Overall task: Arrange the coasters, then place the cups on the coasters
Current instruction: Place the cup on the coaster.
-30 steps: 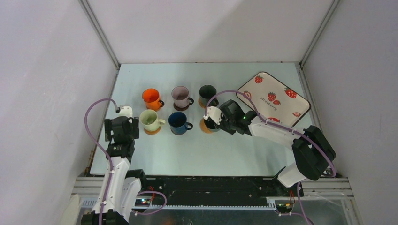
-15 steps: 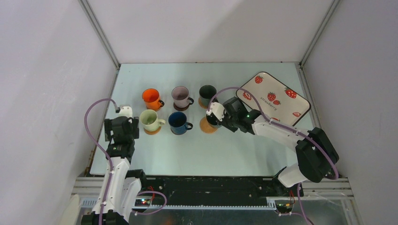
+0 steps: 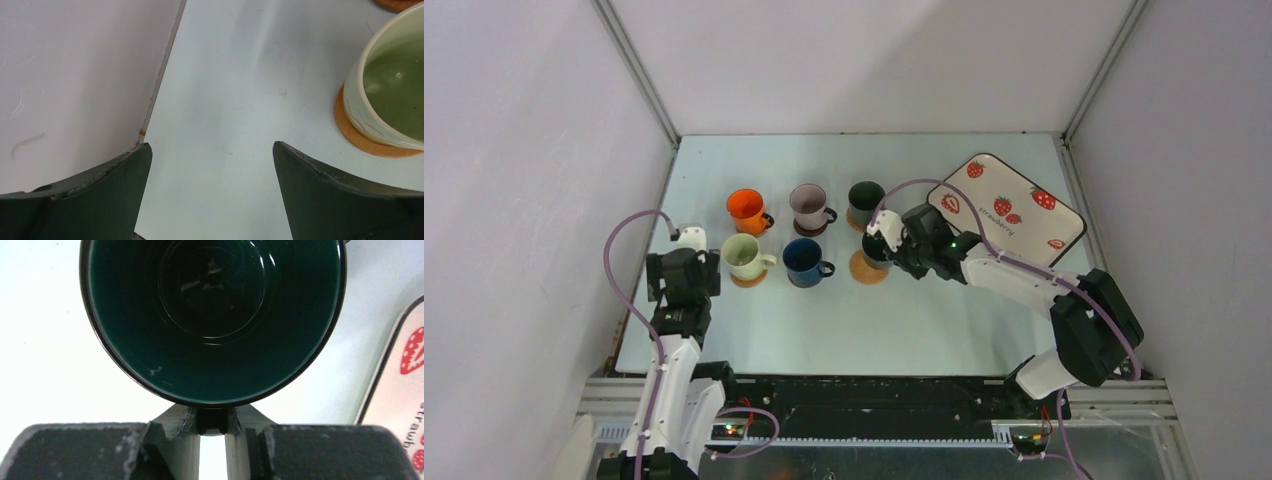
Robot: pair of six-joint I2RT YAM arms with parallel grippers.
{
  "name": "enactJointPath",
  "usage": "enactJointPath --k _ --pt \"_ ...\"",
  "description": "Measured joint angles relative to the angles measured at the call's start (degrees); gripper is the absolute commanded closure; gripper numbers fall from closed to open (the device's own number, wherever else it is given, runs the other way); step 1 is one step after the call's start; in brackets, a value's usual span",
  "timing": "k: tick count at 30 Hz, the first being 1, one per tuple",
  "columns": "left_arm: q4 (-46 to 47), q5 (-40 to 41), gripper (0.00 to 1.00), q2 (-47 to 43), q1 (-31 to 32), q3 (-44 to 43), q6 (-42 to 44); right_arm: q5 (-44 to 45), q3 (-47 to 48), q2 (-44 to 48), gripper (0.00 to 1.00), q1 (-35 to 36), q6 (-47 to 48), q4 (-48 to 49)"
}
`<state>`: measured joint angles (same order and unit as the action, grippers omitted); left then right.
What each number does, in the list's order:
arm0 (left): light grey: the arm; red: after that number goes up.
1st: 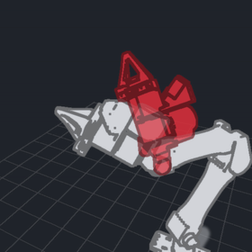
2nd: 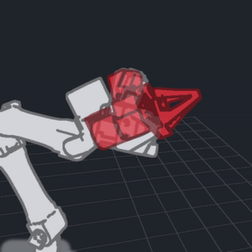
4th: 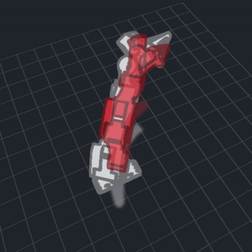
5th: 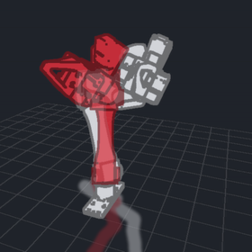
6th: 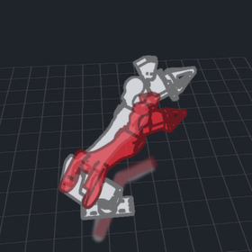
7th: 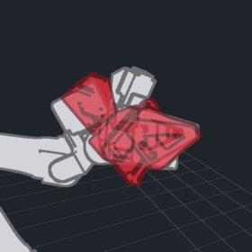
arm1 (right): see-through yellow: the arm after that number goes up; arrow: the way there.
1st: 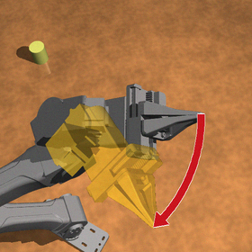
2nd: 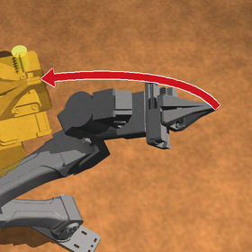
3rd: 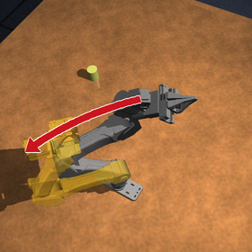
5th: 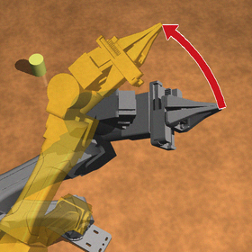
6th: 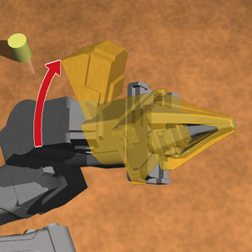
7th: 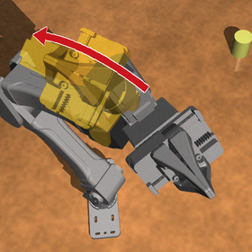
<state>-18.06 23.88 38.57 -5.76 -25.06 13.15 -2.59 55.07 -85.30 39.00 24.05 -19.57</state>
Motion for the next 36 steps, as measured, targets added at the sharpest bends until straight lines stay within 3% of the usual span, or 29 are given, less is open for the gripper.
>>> enactJointPath --k 9,36 --pt "0.0 0.0 0.02 0.0 0.0 0.0 0.0 -0.8 0.1 -7.0 1.00 -0.4 -6.3 3.0" --pt "0.1 0.1 0.02 1.2 0.0 0.0 0.0 -0.9 1.7 -9.3 1.00 -1.3 -9.5 4.9"
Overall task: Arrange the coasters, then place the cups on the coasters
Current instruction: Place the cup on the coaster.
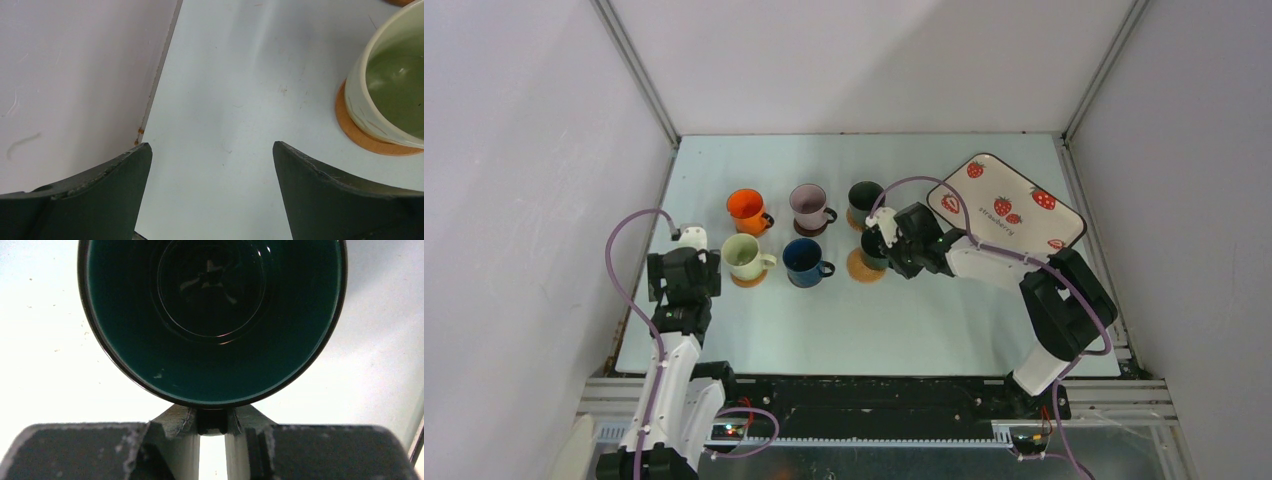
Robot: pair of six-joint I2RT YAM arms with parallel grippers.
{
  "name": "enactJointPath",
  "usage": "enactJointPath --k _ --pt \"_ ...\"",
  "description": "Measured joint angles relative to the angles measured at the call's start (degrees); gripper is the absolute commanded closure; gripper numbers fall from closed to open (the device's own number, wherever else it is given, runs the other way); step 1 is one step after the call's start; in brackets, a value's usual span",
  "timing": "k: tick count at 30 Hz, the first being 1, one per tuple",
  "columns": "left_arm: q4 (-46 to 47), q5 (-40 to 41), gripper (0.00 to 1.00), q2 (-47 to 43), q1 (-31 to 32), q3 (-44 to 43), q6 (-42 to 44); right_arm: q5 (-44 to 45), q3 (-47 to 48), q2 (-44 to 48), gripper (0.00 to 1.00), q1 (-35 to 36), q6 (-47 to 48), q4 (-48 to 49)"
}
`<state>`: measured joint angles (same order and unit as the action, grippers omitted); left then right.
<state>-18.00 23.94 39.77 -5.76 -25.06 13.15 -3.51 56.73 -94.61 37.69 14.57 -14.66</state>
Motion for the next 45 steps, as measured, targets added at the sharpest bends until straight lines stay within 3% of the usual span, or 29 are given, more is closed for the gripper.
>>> enactJointPath --k 21,32,45 --pt "0.0 0.0 0.02 0.2 0.0 0.0 0.0 0.0 0.7 -0.5 1.00 -0.5 0.0 -0.1" --pt "0.1 0.0 0.02 0.4 0.0 0.0 0.0 -1.9 0.3 4.0 1.00 -0.7 0.0 -0.3" --pt "0.2 0.4 0.02 0.6 0.0 0.0 0.0 -2.4 0.3 3.0 1.00 3.6 1.0 -0.9"
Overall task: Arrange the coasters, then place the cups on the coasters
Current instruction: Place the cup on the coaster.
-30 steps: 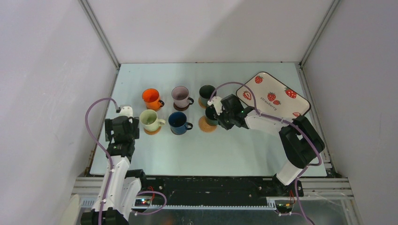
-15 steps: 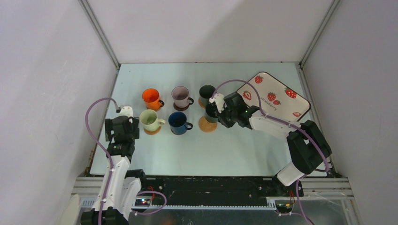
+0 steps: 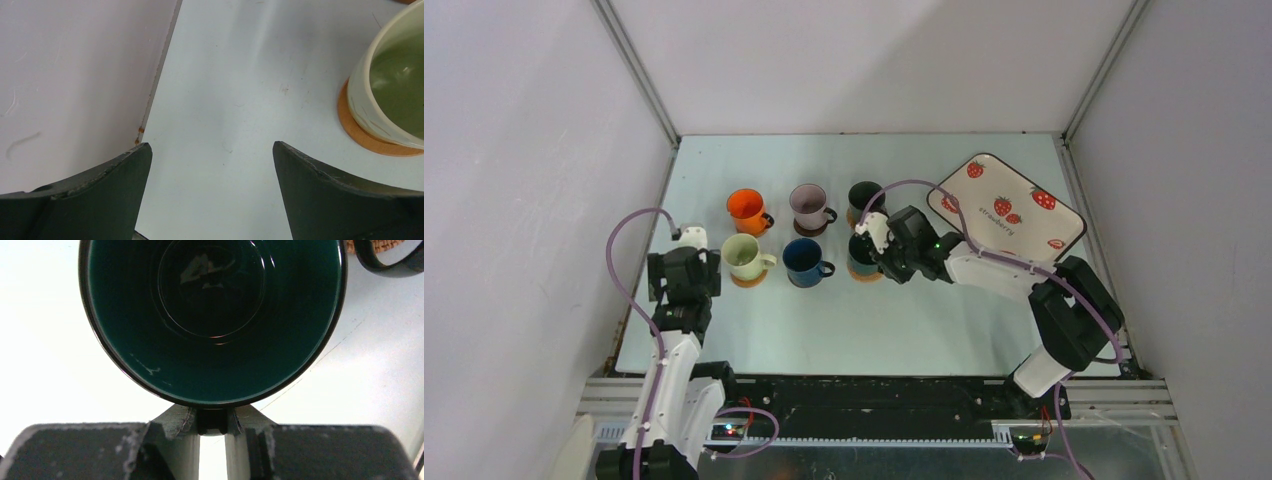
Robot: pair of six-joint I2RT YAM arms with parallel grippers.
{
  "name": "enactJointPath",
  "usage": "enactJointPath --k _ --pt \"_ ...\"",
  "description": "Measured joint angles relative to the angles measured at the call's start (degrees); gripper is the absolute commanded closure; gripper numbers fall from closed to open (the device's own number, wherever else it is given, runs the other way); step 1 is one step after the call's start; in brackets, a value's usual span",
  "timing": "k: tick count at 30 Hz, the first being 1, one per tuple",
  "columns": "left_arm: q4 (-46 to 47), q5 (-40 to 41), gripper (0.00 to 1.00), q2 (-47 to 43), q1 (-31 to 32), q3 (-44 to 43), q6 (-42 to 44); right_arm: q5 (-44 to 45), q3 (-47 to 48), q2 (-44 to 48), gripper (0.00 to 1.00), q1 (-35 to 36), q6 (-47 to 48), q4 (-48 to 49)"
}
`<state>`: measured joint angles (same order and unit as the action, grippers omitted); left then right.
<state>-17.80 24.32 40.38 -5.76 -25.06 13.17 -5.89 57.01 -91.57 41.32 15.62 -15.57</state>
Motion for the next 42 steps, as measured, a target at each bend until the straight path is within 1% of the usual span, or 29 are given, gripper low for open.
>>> enactJointPath --k 5,6,11,14,17,23,36,42 --pt "0.1 -0.1 0.02 1.4 0.0 0.0 0.0 0.7 0.0 0.0 1.00 0.9 1.6 0.0" --pt "0.1 -0.2 0.00 1.9 0.0 0.0 0.1 0.9 0.0 0.0 1.00 1.0 1.9 0.0" --pt "0.1 -0.5 0.04 5.5 0.0 0.0 0.4 3.4 0.0 0.0 1.00 1.8 4.0 0.0" --pt "0.1 0.1 0.02 6.8 0.0 0.0 0.4 5.2 0.0 0.1 1.00 2.1 5.0 0.0" --pt "0.2 1.4 0.02 6.2 0.0 0.0 0.4 6.3 0.0 0.9 1.00 2.1 5.6 -0.2" --pt "0.2 1.0 0.02 1.6 0.0 0.0 0.4 6.9 0.0 2.4 1.00 1.8 5.7 -0.1" --pt "0.3 0.9 0.02 2.5 0.0 0.0 0.4 4.3 0.0 2.1 1.00 2.1 5.8 -0.6" --pt "0.3 0.9 0.00 2.4 0.0 0.0 0.4 3.8 0.0 -0.3 1.00 2.1 4.5 -0.3"
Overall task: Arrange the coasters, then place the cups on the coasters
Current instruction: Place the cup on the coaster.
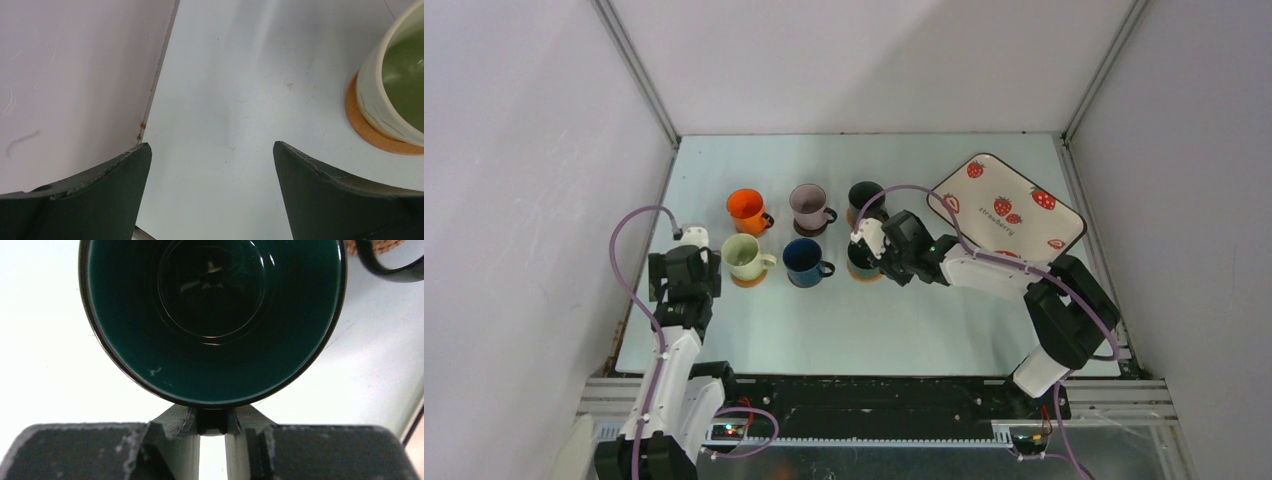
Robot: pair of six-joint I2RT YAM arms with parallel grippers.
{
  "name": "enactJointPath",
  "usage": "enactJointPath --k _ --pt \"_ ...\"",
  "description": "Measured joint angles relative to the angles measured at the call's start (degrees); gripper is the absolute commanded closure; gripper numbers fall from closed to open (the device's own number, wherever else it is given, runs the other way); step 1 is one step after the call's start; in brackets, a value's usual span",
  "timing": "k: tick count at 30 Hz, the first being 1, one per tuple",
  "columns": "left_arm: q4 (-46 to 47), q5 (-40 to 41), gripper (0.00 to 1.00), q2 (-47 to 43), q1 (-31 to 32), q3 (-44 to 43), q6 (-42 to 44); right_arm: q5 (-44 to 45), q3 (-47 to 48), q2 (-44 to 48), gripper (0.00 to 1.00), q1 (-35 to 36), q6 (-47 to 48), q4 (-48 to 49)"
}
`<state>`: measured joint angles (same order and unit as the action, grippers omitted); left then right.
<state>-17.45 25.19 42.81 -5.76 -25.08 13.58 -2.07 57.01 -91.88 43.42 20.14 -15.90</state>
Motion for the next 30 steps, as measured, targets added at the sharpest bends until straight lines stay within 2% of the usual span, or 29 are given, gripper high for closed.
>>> enactJointPath --k 23,25,27,30 --pt "0.0 0.0 0.00 -1.5 0.0 0.0 0.0 -1.2 0.0 -2.7 0.99 -1.6 -3.0 0.5" --pt "0.0 0.0 0.00 -1.5 0.0 0.0 0.0 -1.3 0.1 -2.8 0.96 -1.6 -3.1 0.5" --pt "0.0 0.0 0.00 -1.5 0.0 0.0 0.0 -1.4 0.3 -3.1 0.88 -1.6 -3.2 0.6" --pt "0.0 0.0 0.00 -1.5 0.0 0.0 0.0 -1.5 0.6 -3.3 0.61 -1.6 -3.1 0.6"
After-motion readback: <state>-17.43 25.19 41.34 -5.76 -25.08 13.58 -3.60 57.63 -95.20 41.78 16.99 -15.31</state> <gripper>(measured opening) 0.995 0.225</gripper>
